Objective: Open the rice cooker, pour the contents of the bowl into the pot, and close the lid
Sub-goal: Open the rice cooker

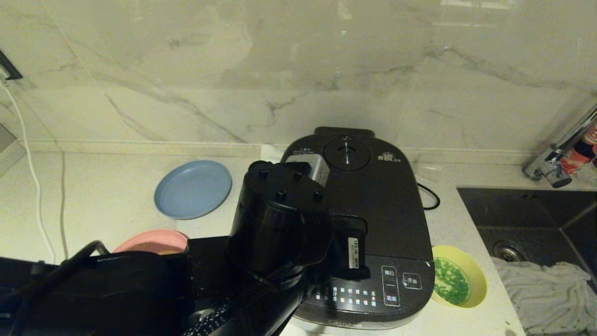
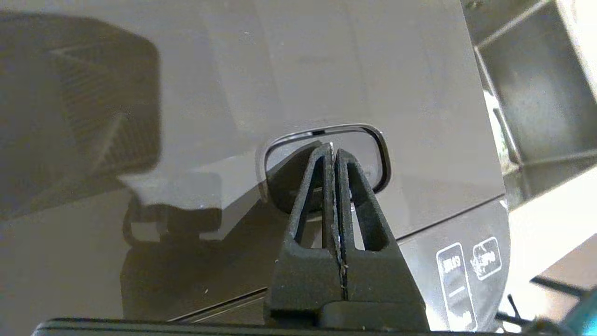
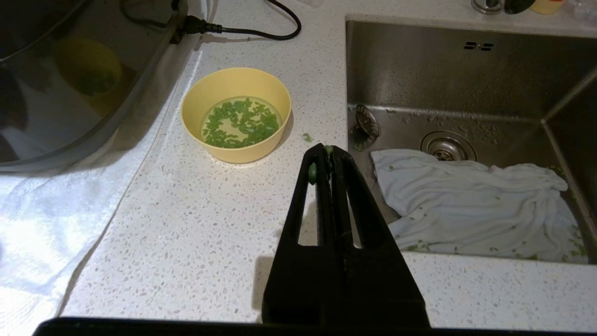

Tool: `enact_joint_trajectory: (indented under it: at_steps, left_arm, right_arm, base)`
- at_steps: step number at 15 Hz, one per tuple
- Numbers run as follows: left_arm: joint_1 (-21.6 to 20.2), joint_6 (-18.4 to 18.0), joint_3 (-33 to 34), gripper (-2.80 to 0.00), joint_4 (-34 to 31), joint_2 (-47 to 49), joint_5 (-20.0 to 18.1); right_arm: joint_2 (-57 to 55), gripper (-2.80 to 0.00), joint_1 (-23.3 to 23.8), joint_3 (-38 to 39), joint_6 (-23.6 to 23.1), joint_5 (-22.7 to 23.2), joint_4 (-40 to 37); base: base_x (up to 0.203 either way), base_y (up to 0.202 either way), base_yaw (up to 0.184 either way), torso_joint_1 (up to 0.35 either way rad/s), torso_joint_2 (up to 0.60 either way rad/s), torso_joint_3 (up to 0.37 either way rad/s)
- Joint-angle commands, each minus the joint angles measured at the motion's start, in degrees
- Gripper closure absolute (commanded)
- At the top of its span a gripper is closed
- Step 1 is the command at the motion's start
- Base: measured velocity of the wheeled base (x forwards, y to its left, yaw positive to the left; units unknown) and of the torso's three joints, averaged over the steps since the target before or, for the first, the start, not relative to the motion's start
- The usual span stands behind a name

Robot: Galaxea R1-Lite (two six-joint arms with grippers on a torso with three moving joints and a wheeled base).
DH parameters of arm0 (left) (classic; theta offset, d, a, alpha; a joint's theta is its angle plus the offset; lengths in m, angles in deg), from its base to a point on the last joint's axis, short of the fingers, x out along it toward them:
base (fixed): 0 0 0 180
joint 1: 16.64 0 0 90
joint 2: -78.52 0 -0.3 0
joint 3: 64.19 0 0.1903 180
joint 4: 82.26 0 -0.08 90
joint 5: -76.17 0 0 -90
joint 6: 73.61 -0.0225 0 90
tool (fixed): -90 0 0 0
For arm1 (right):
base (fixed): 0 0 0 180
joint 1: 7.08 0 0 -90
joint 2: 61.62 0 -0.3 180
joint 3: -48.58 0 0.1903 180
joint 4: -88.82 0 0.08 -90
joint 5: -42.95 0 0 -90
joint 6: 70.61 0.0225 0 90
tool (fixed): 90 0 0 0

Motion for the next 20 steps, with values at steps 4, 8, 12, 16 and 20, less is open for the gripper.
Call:
enact_joint_trajectory:
  at_steps: [4, 8, 12, 16, 20]
  left_arm:
    - [-0.2, 0.1, 0.9, 0.0, 3.8, -0.8, 0.7]
    - [-0.5, 0.3, -2.9, 0.0, 3.6, -5.1, 0.7]
    - [-2.0, -0.2, -4.6, 0.0, 3.3, -7.1, 1.2]
    - [-5.9, -1.3, -6.2, 0.0, 3.3, -11.9, 2.1]
    - [-11.4, -5.3, -9.2, 0.0, 2.6, -19.9, 2.0]
  right_arm:
    - [0.0, 0.0, 0.0, 0.1, 0.0, 0.0, 0.0]
    - [0.0, 0.0, 0.0, 0.1, 0.0, 0.0, 0.0]
    - [0.0, 0.0, 0.0, 0.1, 0.0, 0.0, -0.1]
    - [0.0, 0.0, 0.0, 0.1, 0.0, 0.0, 0.0]
    - [0.0, 0.0, 0.0, 0.1, 0.0, 0.0, -0.1]
  base:
    - [0.0, 0.0, 0.0, 0.0, 0.0, 0.0]
    - [0.0, 0.0, 0.0, 0.0, 0.0, 0.0]
    - [0.0, 0.0, 0.0, 0.0, 0.0, 0.0]
    - [0.0, 0.0, 0.0, 0.0, 0.0, 0.0]
    - [0.0, 0.0, 0.0, 0.0, 0.0, 0.0]
